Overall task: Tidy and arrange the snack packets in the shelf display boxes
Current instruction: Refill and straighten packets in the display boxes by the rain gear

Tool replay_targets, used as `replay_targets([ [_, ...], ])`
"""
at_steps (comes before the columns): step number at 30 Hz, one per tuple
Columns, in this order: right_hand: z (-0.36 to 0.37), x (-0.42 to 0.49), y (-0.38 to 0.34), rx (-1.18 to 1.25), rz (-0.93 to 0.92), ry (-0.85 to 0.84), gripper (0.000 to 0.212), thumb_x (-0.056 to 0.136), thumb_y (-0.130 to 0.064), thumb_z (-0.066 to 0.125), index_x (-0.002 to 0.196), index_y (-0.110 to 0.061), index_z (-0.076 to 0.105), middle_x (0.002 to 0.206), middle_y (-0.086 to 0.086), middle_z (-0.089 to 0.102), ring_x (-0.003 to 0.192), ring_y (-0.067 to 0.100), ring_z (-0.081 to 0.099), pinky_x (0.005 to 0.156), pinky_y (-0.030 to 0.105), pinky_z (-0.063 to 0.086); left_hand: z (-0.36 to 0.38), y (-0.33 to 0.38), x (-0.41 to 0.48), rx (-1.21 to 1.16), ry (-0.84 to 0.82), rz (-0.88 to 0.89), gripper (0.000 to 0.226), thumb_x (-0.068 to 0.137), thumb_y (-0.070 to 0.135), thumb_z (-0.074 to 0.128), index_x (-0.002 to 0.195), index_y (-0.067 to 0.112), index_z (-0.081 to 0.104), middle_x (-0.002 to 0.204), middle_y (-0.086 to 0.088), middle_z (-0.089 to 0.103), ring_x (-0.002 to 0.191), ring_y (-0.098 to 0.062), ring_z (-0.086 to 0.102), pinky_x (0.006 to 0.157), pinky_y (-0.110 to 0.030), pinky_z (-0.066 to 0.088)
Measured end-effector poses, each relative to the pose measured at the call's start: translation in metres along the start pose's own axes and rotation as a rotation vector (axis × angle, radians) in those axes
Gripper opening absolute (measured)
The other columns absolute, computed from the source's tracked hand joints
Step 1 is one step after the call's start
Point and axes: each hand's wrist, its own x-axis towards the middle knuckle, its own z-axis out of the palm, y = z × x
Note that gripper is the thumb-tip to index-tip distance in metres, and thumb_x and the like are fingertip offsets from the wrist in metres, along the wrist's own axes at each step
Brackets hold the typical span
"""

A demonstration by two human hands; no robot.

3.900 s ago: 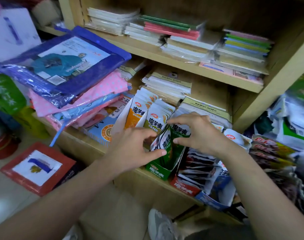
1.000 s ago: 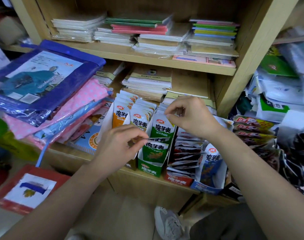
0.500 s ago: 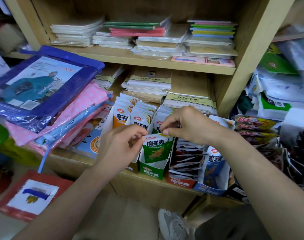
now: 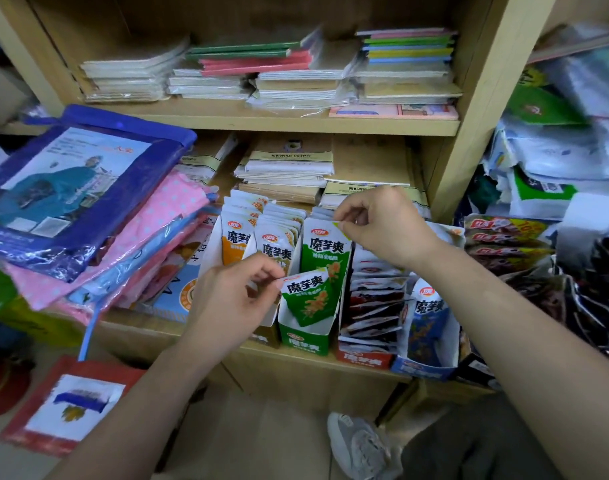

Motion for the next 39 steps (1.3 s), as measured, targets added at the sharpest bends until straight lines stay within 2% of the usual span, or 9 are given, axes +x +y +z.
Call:
replay_targets([
  [3,0.005,0.002,0.0,-0.04,-0.014,-0.026,0.013,0.08,-0.003,0.073,0.083,-0.015,0.078,0.063,-0.016,0.06,0.057,-0.011,0.053,0.063,0.003,0.039,0.0,0.002,0.0,-0.024,-0.025,-0.02,0.012,0.089,0.018,0.075,0.092,0.029,0.07,0.084,0.017,0.072,0.08,-0.005,0.07,0.064,-0.035,0.059],
  [7,0.005,0.002,0.0,-0.103,-0.045,-0.061,0.015,0.08,-0.004,0.074,0.079,-0.019,0.077,0.066,-0.014,0.06,0.06,-0.004,0.052,0.07,0.025,0.051,0.001,0.005,0.0,-0.017,-0.01,-0.024,0.016,0.087,0.035,0.068,0.103,0.034,0.069,0.085,0.022,0.072,0.078,-0.002,0.069,0.062,-0.034,0.06],
  [14,-0.005,-0.01,-0.023,0.196,-0.116,-0.17,0.01,0.084,-0.023,0.081,0.094,-0.022,0.078,0.085,-0.022,0.069,0.072,-0.002,0.057,0.064,0.009,0.04,0.004,0.005,0.006,0.068,0.059,-0.061,0.003,0.089,0.031,0.075,0.089,0.028,0.076,0.075,0.019,0.071,0.071,0.0,0.067,0.059,-0.033,0.057],
  [17,0.001,-0.012,-0.028,0.012,-0.181,-0.287,0.025,0.081,-0.027,0.084,0.104,-0.022,0.077,0.082,-0.026,0.06,0.076,-0.019,0.052,0.066,0.003,0.036,0.006,0.012,0.008,0.029,0.025,-0.083,0.002,0.09,0.028,0.075,0.091,0.029,0.077,0.076,0.02,0.071,0.072,-0.001,0.067,0.06,-0.023,0.053],
  [22,0.009,-0.009,-0.023,-0.026,-0.168,-0.262,0.006,0.08,-0.019,0.083,0.085,-0.019,0.079,0.073,-0.015,0.067,0.065,-0.007,0.057,0.062,0.007,0.037,0.007,0.016,0.007,-0.01,0.016,-0.116,0.02,0.088,0.023,0.077,0.106,0.03,0.076,0.085,0.023,0.072,0.081,0.003,0.068,0.063,-0.011,0.05],
  [24,0.01,-0.009,-0.022,-0.037,-0.153,-0.212,0.005,0.08,-0.014,0.079,0.079,-0.019,0.078,0.073,-0.008,0.071,0.068,0.002,0.062,0.066,0.02,0.048,0.008,0.014,0.006,-0.026,-0.008,-0.149,0.033,0.084,0.026,0.08,0.114,0.035,0.071,0.089,0.026,0.072,0.087,0.006,0.067,0.069,-0.012,0.052],
  [29,0.007,-0.005,-0.014,-0.082,-0.047,0.023,0.012,0.079,-0.007,0.069,0.074,-0.017,0.074,0.068,-0.003,0.069,0.069,0.017,0.064,0.07,0.034,0.054,0.005,0.006,0.004,0.041,-0.223,-0.086,0.04,0.07,0.051,0.084,0.104,0.043,0.065,0.107,0.025,0.063,0.095,0.003,0.062,0.07,-0.02,0.053],
  [33,0.01,-0.006,-0.017,-0.13,-0.014,-0.015,0.012,0.082,-0.011,0.068,0.078,-0.021,0.073,0.072,-0.003,0.07,0.075,0.022,0.065,0.071,0.037,0.055,0.002,-0.005,0.001,0.119,-0.429,-0.05,0.047,0.058,0.072,0.077,0.096,0.046,0.07,0.125,0.032,0.046,0.111,0.003,0.054,0.083,-0.032,0.052],
  [39,0.013,-0.005,-0.018,-0.195,0.031,-0.111,0.015,0.086,-0.012,0.066,0.093,-0.024,0.074,0.087,-0.003,0.073,0.088,0.023,0.065,0.078,0.038,0.055,-0.008,-0.014,0.001,0.328,-0.564,0.018,0.042,0.07,0.034,0.091,0.103,0.049,0.071,0.093,0.039,0.054,0.097,0.004,0.057,0.07,-0.015,0.036],
])
